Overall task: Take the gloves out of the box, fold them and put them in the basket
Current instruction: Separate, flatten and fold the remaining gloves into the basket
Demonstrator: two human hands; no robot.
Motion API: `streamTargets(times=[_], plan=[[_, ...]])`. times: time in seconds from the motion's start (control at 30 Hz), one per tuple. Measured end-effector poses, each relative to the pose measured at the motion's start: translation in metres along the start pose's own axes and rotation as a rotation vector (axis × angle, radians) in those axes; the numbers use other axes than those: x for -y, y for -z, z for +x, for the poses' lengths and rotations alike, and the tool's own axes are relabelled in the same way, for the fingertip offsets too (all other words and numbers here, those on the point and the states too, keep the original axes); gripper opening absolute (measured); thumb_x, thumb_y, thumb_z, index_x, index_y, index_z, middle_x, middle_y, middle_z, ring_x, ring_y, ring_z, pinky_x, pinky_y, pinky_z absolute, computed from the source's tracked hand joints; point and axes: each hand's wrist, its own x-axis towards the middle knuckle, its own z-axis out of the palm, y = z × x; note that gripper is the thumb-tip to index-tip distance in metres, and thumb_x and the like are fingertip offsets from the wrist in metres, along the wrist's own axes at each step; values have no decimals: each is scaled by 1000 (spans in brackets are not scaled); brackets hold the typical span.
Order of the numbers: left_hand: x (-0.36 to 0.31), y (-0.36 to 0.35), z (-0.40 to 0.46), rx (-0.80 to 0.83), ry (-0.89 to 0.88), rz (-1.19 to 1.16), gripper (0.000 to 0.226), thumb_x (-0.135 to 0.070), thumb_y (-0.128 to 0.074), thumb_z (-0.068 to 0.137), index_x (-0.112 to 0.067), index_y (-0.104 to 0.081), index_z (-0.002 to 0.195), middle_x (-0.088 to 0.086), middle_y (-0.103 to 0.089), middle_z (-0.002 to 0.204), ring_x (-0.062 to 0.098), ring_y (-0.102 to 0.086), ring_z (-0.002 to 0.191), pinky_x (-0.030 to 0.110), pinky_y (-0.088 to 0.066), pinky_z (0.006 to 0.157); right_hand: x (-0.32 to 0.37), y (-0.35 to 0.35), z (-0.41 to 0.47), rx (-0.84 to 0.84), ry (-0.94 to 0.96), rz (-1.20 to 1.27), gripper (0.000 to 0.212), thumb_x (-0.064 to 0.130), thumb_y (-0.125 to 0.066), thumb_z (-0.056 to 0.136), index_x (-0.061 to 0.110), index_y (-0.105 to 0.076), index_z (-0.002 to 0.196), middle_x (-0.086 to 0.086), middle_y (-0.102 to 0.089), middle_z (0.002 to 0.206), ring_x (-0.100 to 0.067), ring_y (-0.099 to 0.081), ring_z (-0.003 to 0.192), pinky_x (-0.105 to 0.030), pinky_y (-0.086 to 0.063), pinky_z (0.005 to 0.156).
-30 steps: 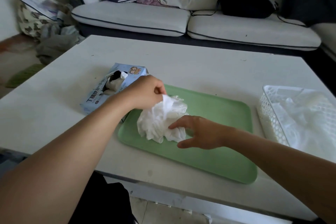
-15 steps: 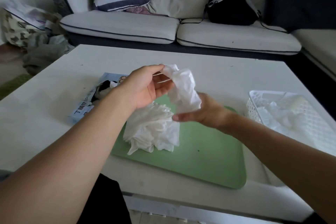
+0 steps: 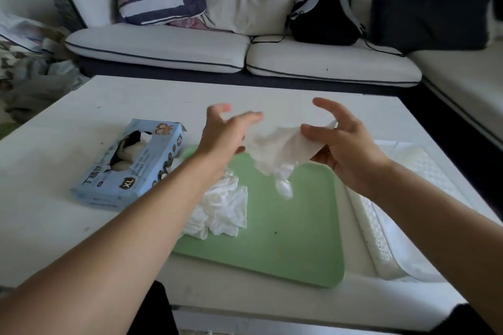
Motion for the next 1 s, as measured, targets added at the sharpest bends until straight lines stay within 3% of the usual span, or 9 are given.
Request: streamTargets(times=[0.1,0.17,0.3,0.43,0.53,0.63,0.73,0.9,1.0], plan=[[0,-9,-20,418,-373,212,71,-53,-84,62,-37,-57,127,-5,-60,118,8,-64,104,30,-52,93,11,1,-8,174,-49,66,21,0,-56,96,7,-62,114,-20,-67,94,-24,-72,79,-31,-60,69],[8,-18,-30,643,-475,280,79,-32,-92,69,-30,-52,137,-15,-60,134,1,-57,126,31,-48,106,17,5,-12,303,-98,120,21,-3,-49,95,1,-65,108,-23,-69,106,-29,-71,94,-31,-59,78],[22,-27,-25,302,-603,296,55,-2,-81,81,-24,-61,127,-11,-71,118,6,-68,109,43,-56,95,20,11,-13,438,-107,72,50,-29,-34,81,-10,-60,120,-25,-68,120,-34,-67,112,-34,-57,93],[18,-20,-20,313,-381,164,13,-9,-64,98,-13,-76,103,18,-75,96,27,-72,88,50,-59,86,15,17,-10,244,-89,-185,18,-4,-63,91,-1,-70,108,-18,-75,98,-25,-74,87,-29,-61,76],[14,-21,-27,333,-223,109,25,-22,-61,102,-5,-75,92,26,-73,96,28,-70,80,38,-61,73,12,24,-6,88,-9,-486,17,21,-75,89,5,-73,83,-3,-62,64,-14,-57,56,-25,-55,59],[6,-20,-26,339,-82,12,33,-28,-58,103,-2,-75,90,19,-70,85,32,-66,75,33,-55,64,13,25,-5,82,90,-526,50,37,-76,85,-11,-69,96,-7,-65,78,-20,-58,68,-29,-54,72],[5,-16,-24,359,-62,-12,35,-28,-57,103,5,-71,100,23,-64,102,35,-59,90,45,-45,82,16,23,-9,183,6,-304,44,28,-67,94,-12,-66,111,-18,-73,106,-26,-72,92,-33,-59,83],[1,-9,-18,428,-17,-37,55,-51,-77,80,-2,-70,103,15,-63,103,32,-56,93,45,-40,85,15,20,-16,270,-119,-206,34,24,-60,99,-5,-67,115,-15,-72,96,-24,-71,77,-33,-61,67],[6,-10,-17,414,-141,112,44,-28,-86,78,-1,-71,108,12,-74,105,31,-69,92,42,-53,84,15,16,-16,241,-131,-150,30,19,-58,100,-7,-64,113,-15,-69,92,-22,-68,69,-31,-61,63]])
